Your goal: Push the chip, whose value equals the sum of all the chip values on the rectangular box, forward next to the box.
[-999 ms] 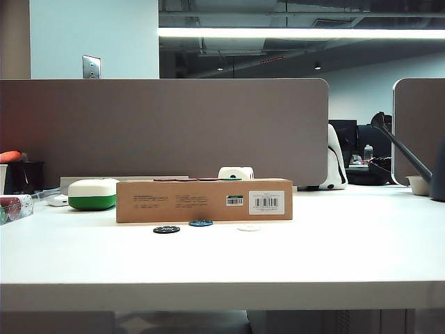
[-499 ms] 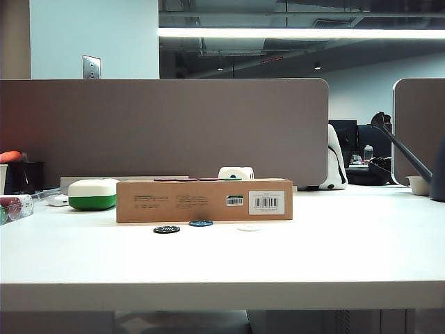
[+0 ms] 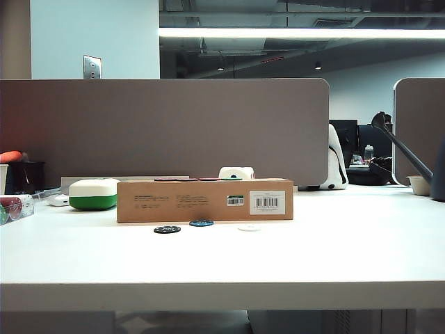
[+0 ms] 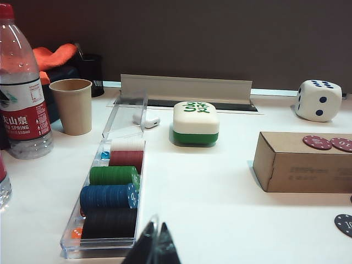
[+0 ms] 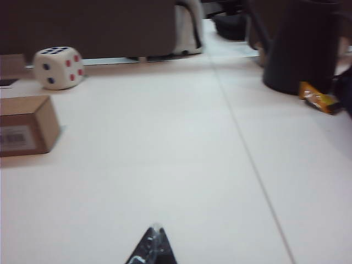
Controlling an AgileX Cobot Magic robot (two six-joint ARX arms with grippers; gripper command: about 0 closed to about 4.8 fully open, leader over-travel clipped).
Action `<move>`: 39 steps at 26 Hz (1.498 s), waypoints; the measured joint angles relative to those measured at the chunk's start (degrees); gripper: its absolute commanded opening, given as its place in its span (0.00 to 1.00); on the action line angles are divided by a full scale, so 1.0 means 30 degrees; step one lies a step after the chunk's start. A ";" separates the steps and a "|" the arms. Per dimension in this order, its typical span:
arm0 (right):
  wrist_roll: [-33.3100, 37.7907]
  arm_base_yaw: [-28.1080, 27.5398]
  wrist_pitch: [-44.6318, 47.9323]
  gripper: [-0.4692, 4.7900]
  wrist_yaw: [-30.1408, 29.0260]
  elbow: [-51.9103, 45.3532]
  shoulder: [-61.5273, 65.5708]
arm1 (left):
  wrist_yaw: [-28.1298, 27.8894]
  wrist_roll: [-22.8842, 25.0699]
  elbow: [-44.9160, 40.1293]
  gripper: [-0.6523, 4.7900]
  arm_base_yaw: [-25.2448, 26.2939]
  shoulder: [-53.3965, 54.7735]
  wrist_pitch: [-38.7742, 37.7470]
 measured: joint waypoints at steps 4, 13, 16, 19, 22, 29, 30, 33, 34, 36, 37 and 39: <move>-0.0590 0.0117 0.0605 0.08 0.0707 0.0000 0.0000 | 0.0007 0.0000 -0.0007 0.11 0.0000 0.0000 0.0000; -0.1406 0.1078 0.0809 0.08 0.0707 0.0000 0.0000 | 0.0000 0.0000 -0.0007 0.11 0.0000 0.0000 0.0000; -0.1428 0.1035 0.0809 0.08 0.0707 0.0000 0.0000 | 0.0007 0.0000 -0.0007 0.11 0.0000 0.0000 0.0000; -0.1435 0.1013 0.0809 0.08 0.0707 0.0000 0.0000 | 0.0007 0.0000 -0.0007 0.11 0.0000 0.0000 0.0000; -0.1435 0.1013 0.0809 0.08 0.0707 0.0000 0.0000 | 0.0007 0.0000 -0.0007 0.11 0.0000 0.0000 0.0000; -0.1435 0.1013 0.0809 0.08 0.0707 0.0000 0.0000 | 0.0000 0.0000 0.0000 0.11 0.0000 0.0000 0.0000; -0.1435 0.1013 0.0809 0.08 0.0707 0.0000 0.0000 | 0.0007 0.0000 0.0000 0.11 0.0000 0.0000 0.0000; -0.1435 0.1013 0.0809 0.08 0.0707 0.0000 0.0000 | 0.0007 0.0000 -0.0007 0.11 0.0000 0.0000 0.0000; -0.1435 0.1013 0.0809 0.08 0.0707 0.0000 0.0000 | 0.0007 0.0000 -0.0007 0.11 0.0000 0.0000 0.0000; -0.1435 0.1013 0.0809 0.08 0.0707 0.0000 0.0000 | 0.0007 0.0000 -0.0007 0.11 0.0000 0.0000 -0.0007; -0.1435 0.1013 0.0809 0.08 0.0707 0.0000 0.0000 | 0.0007 0.0000 0.0000 0.11 0.0000 0.0000 0.0000; -0.1435 0.1013 0.0809 0.08 0.0707 0.0000 0.0000 | 0.0007 0.0000 0.0000 0.11 0.0000 0.0000 0.0000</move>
